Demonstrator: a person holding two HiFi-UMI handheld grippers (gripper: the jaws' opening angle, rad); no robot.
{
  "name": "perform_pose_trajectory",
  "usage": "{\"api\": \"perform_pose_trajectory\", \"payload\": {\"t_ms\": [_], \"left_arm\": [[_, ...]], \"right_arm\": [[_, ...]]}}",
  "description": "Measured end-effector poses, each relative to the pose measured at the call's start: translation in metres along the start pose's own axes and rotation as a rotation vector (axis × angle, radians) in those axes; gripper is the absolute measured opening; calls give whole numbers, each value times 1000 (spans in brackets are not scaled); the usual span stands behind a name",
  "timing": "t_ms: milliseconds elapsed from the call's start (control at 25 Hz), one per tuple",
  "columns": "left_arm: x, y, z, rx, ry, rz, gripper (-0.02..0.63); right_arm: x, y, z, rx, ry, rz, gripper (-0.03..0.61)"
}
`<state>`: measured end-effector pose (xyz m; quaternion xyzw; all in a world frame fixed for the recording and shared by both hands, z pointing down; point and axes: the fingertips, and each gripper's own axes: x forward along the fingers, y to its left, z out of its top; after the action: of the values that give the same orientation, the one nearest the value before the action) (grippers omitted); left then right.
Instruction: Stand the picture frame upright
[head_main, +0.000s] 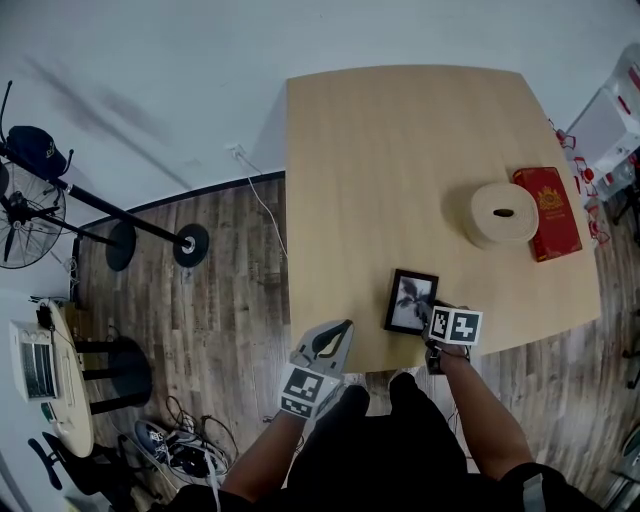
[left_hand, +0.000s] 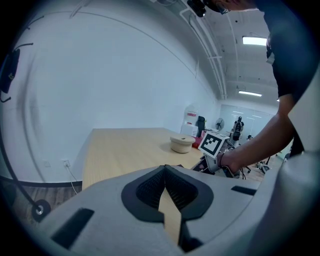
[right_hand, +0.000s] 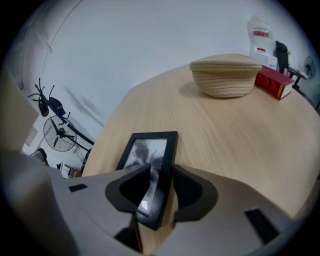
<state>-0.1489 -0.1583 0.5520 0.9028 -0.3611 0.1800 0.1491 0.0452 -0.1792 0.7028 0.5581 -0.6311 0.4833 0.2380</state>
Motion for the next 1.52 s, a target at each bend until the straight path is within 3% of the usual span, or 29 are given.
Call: {"api": "perform_pose_trajectory", "payload": {"t_ms": [320,640,1160,1520], "left_arm": [[2,10,-3,-3,17,6,0],[0,6,1,0,-15,-4,0],[-11,1,1,9,-25,-11,0],[-18,-4,0,9,-36,-43,0]], "right_arm": [[4,-1,1,-16,45,-35,124],[1,-3,3,-39,-9,-16,72],[-33,21,19,-336,-182,-56,66],[-71,40,39,-405,-333,-73,67]]}}
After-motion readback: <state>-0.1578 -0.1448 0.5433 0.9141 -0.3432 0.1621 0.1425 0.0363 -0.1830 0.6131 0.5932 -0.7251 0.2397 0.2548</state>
